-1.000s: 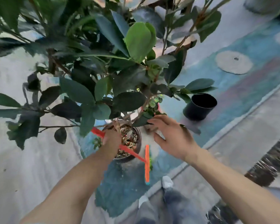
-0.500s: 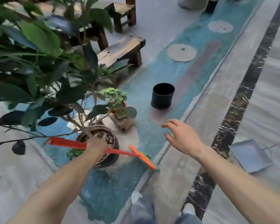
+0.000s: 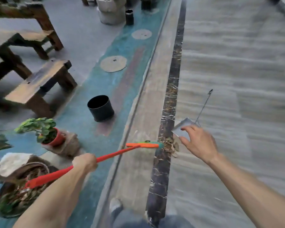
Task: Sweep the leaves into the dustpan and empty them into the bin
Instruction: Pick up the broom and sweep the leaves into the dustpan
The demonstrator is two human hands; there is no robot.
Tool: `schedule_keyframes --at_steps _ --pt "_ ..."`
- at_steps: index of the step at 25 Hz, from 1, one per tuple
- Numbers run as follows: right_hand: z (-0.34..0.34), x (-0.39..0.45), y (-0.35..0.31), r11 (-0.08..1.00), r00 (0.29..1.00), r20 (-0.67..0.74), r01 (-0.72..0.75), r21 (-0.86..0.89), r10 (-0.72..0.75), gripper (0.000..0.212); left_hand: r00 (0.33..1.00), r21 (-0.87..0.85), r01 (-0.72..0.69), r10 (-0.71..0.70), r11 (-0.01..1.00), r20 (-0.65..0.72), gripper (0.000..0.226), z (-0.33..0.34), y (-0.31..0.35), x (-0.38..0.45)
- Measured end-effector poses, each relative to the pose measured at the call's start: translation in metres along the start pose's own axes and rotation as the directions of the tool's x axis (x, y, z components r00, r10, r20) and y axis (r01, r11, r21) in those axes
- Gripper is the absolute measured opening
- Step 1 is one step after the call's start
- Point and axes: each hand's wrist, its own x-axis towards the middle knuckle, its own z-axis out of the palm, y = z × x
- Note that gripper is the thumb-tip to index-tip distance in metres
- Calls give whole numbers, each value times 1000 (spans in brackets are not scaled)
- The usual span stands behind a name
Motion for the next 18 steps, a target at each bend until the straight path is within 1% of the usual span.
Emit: schedule_keyframes --at_steps 1,2,3,5,6,8,9,10,11,12,13,14,15,16,18 --pt "-3 -2 16 999 999 12 -35 -8 35 39 1000 -15 -6 7 1000 19 36 -2 17 -5" --pt "-8 -5 50 996 995 33 -90 -3 90 41 999 -10 -30 30 1000 29 37 -11 58 -8" --pt "-7 -4 59 996 995 48 -93 14 92 42 999 -52 -28 30 998 39 37 -14 77 -10" --pt "10 2 54 999 993 115 -24 34 20 44 994 -152 -31 47 988 102 35 -20 100 -17" --pt "17 6 53 998 985 174 4 58 -14 46 989 -192 -39 65 981 130 33 -23 116 -16" --pt "44 22 49 990 949 305 39 133 -79 51 982 -316 -12 72 949 178 33 -32 141 -22" --pt "58 33 43 983 924 373 18 185 -87 51 973 -412 32 66 910 220 37 -32 154 -26" --pt "74 44 38 965 894 444 -67 253 -54 50 957 -483 77 71 872 281 38 -30 166 -31" --pt "89 57 34 909 856 516 -219 355 5 47 934 -549 129 85 826 346 37 -29 181 -36" --pt "102 69 29 774 786 614 -436 460 77 41 912 -598 165 110 784 396 34 -26 197 -41" --pt "112 80 24 591 700 704 -618 518 116 30 898 -637 187 133 748 419 31 -21 213 -43" --pt "122 91 22 454 622 773 -729 513 124 18 893 -679 213 142 703 427 29 -17 231 -43" --pt "127 99 26 401 571 810 -778 483 132 13 884 -699 245 142 672 445 27 -18 248 -47" --pt "131 111 33 396 528 838 -805 443 136 14 882 -728 275 136 628 450 26 -18 265 -45" --pt "136 125 47 433 448 887 -825 363 112 10 889 -758 312 106 573 446 26 -29 290 -51"
